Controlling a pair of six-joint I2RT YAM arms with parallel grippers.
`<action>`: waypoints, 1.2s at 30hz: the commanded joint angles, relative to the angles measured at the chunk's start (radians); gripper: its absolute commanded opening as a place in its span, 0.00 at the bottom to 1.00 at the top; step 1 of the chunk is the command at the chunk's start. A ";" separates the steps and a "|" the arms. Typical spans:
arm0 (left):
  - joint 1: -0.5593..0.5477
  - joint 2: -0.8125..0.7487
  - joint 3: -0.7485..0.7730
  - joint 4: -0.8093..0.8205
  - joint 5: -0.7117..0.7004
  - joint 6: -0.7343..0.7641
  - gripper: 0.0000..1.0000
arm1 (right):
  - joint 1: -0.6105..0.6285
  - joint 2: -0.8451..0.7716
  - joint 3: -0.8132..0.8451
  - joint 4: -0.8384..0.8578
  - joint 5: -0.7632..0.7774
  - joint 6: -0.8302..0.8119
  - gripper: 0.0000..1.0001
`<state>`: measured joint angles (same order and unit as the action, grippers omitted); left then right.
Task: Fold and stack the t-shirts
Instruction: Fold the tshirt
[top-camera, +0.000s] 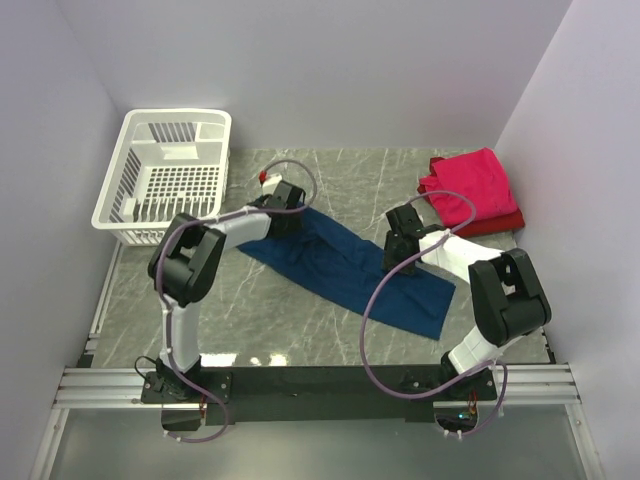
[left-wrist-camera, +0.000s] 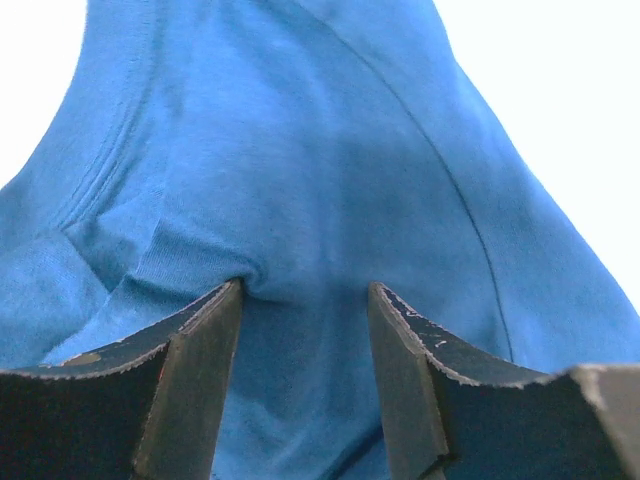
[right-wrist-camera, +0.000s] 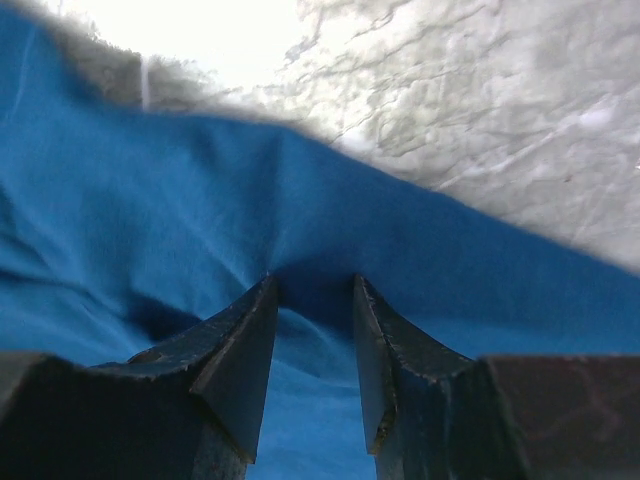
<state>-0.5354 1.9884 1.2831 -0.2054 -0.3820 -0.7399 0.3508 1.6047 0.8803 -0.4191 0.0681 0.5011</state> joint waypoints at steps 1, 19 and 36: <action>0.038 0.122 0.108 -0.106 0.060 0.088 0.59 | 0.004 -0.032 -0.014 -0.027 -0.048 0.017 0.43; 0.117 0.322 0.578 -0.177 0.080 0.209 0.58 | 0.211 -0.265 -0.040 -0.138 0.050 0.125 0.43; 0.129 0.056 0.282 -0.187 0.117 0.140 0.58 | 0.251 -0.235 -0.092 -0.152 0.140 0.129 0.42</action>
<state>-0.4175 2.0766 1.6344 -0.3882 -0.2840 -0.5659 0.5919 1.3693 0.7933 -0.5739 0.1642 0.6167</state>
